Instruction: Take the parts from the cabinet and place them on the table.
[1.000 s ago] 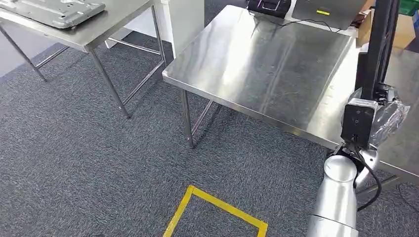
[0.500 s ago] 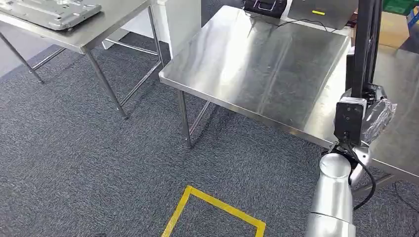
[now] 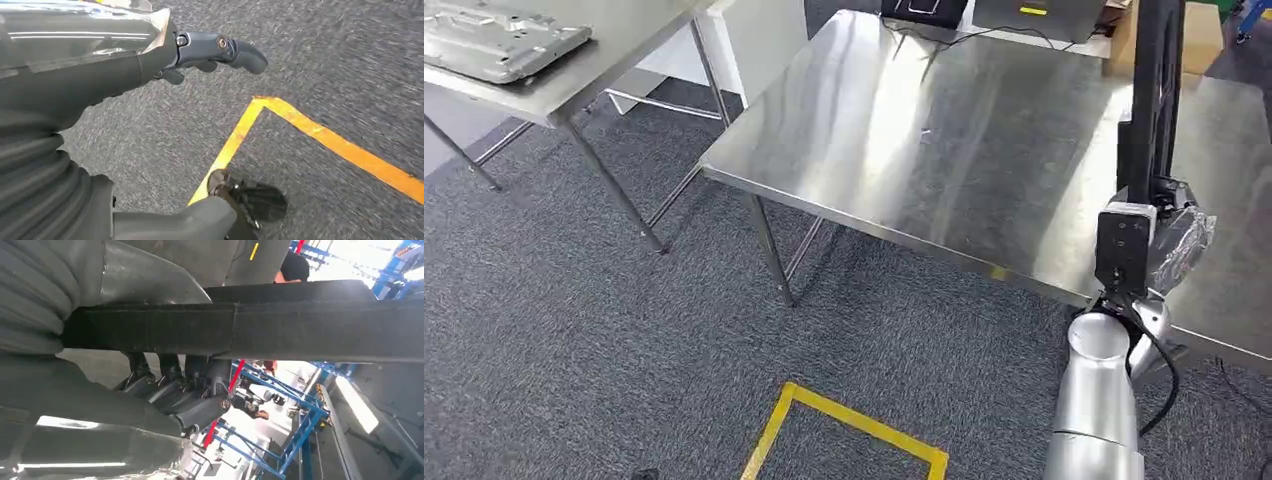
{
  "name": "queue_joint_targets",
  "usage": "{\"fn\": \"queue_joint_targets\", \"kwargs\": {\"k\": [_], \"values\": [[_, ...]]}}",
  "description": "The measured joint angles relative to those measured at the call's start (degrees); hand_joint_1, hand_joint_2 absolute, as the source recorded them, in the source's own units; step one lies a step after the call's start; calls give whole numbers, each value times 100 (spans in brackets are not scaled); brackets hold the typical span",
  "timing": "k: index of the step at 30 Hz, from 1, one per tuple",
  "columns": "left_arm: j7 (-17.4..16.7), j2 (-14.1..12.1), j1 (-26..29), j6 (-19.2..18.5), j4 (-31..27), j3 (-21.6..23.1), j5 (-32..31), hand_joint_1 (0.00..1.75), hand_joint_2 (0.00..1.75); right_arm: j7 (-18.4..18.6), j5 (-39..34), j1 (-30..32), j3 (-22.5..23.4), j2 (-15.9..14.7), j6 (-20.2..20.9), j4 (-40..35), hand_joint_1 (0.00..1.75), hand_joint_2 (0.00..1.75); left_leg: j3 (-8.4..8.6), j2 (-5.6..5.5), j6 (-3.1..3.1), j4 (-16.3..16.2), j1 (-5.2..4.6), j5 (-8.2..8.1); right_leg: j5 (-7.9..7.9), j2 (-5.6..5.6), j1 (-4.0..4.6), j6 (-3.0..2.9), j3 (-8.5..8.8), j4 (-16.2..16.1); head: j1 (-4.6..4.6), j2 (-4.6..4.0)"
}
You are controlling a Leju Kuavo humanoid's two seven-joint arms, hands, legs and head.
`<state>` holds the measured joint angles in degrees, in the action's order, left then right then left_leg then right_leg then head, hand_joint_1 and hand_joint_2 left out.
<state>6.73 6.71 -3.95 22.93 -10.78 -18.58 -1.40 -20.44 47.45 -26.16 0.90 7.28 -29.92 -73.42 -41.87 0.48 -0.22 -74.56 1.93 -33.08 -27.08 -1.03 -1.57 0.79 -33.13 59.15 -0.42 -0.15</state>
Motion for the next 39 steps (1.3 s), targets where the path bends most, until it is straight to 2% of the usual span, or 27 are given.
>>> {"fn": "queue_joint_targets", "kwargs": {"k": [1,2,3,5,6,7,9,10,11,12,13,16,17,18,20,21,22,23,24,26,27,29,31,32,33,36,39], "values": [[-2,0,11,2,0,0,0,0,175,2,-7,24,0,0,0,0,175,175,-202,-2,41,-204,-24,34,-29,-11,42,-38,35,0,5,0],[-2,2,15,2,0,0,-7,0,175,2,-7,43,0,-2,0,0,175,175,-256,-6,111,-114,-66,210,-58,-24,84,-75,76,-1,4,0],[-2,2,15,2,0,0,-18,0,175,2,-9,48,0,-2,-2,0,175,175,-180,-16,204,221,-116,501,-98,-40,115,-97,122,-2,4,0],[-2,0,14,2,0,0,-24,0,175,2,-9,47,-7,-2,-2,0,175,175,197,-90,461,1228,-260,1098,-162,-67,170,-120,213,-16,4,0],[-4,-37,11,4,0,0,-24,0,175,2,-11,63,-11,-7,-2,0,175,175,304,-105,599,1407,-311,1065,-186,-76,143,-125,229,-32,35,0],[-9,-15,11,2,2,2,-24,0,175,0,-11,59,-11,-20,-11,0,175,175,332,-43,607,1484,-326,1027,-210,-97,189,-84,238,-62,50,0],[-11,-20,5,11,2,0,-26,0,175,13,-13,100,-11,-24,-11,-2,175,175,399,-51,652,1619,-373,996,-154,-79,162,8,292,-6,33,0],[-11,-20,8,11,2,0,-26,0,175,9,-13,112,-11,-24,-15,-13,175,175,498,-43,660,1684,-382,978,-131,-79,174,56,361,-50,40,0],[-13,-11,6,11,2,0,-28,0,175,13,-13,106,-11,-33,-15,-24,175,175,659,-35,621,1810,-305,1009,-217,-57,186,45,287,2,35,0],[-11,-11,4,11,2,-2,-31,0,175,11,-13,88,-15,-33,-15,-24,175,175,733,-42,604,1866,-320,1004,-253,-4,167,66,268,162,28,-2],[-11,-11,-4,9,2,-2,-31,0,175,5,-13,55,-24,-39,-15,-24,175,175,767,-38,609,1867,-310,992,-347,4,151,79,57,519,33,0],[-13,24,4,2,2,-2,-31,0,175,11,-13,125,-24,-90,-15,-24,175,175,845,-54,508,1862,-283,885,-668,13,80,127,-647,1453,33,0],[-13,30,17,2,2,0,-35,0,175,11,-20,155,-24,-92,-15,-24,175,175,886,-59,470,1859,-262,849,-605,23,45,177,-720,1408,35,0],[-17,33,26,2,2,-2,-42,0,175,13,-20,178,-22,-96,-15,-24,175,175,940,-61,424,1855,-232,801,-404,37,2,296,-672,1120,35,0],[-26,35,23,0,2,-2,-72,0,175,13,-17,193,-24,-111,-15,-26,175,175,1050,-62,324,1810,-167,688,208,84,-94,583,-351,143,37,0],[-35,18,24,0,4,0,-85,0,175,13,-17,214,-24,-129,-15,-20,175,175,1071,-58,253,1785,-174,618,355,157,-107,621,-282,-69,62,0],[-39,11,17,0,4,0,-92,0,175,11,-20,216,-28,-144,-15,-17,175,175,1077,-61,210,1742,-178,580,164,173,-22,429,-313,-155,90,0],[-39,20,17,0,2,2,-101,0,175,13,-17,228,-35,-149,-15,-24,175,175,1050,-47,177,1742,-193,532,253,157,-24,286,-234,-107,74,0],[-50,20,23,0,2,0,-101,0,175,31,-31,250,-35,-149,-15,-30,175,175,1091,-33,152,1722,-185,515,241,145,-32,205,-255,-108,43,0],[-52,24,14,0,2,0,-118,0,175,29,-33,259,-37,-160,-15,-50,175,175,1090,-23,120,1648,-140,494,222,95,-49,122,-153,-101,35,0],[-55,28,6,0,2,2,-146,0,175,35,-31,250,-42,-168,-15,-76,175,175,977,-35,98,1378,-131,523,178,94,-43,68,-89,-110,44,0],[-55,31,-3,0,2,4,-153,0,175,53,-24,242,-48,-173,-15,-79,175,175,474,-35,49,580,-120,335,99,88,-14,-39,7,-111,31,0],[-63,31,17,0,4,4,-175,0,175,160,75,251,-48,-184,-9,-74,175,175,-44,-36,31,-17,-121,5,13,57,21,-82,86,-111,22,0],[-68,31,24,0,4,4,-192,0,175,238,135,247,-44,-201,-5,-55,175,175,-167,-36,47,-26,-122,8,-23,39,34,-86,132,-111,26,0],[-68,31,26,0,4,4,-210,0,175,298,204,237,-39,-216,-4,-30,175,175,-177,-36,85,172,-127,166,-73,23,51,-83,194,-111,20,0],[-68,28,24,0,4,2,-229,0,175,454,430,128,4,-264,-4,118,175,175,233,-55,299,1471,-201,1154,-219,3,78,-66,387,-126,26,0],[-74,13,21,2,2,2,-264,0,175,616,747,-3,59,-326,11,317,175,175,324,-103,402,1645,-288,1110,-286,-40,72,44,455,-240,33,0]]}}
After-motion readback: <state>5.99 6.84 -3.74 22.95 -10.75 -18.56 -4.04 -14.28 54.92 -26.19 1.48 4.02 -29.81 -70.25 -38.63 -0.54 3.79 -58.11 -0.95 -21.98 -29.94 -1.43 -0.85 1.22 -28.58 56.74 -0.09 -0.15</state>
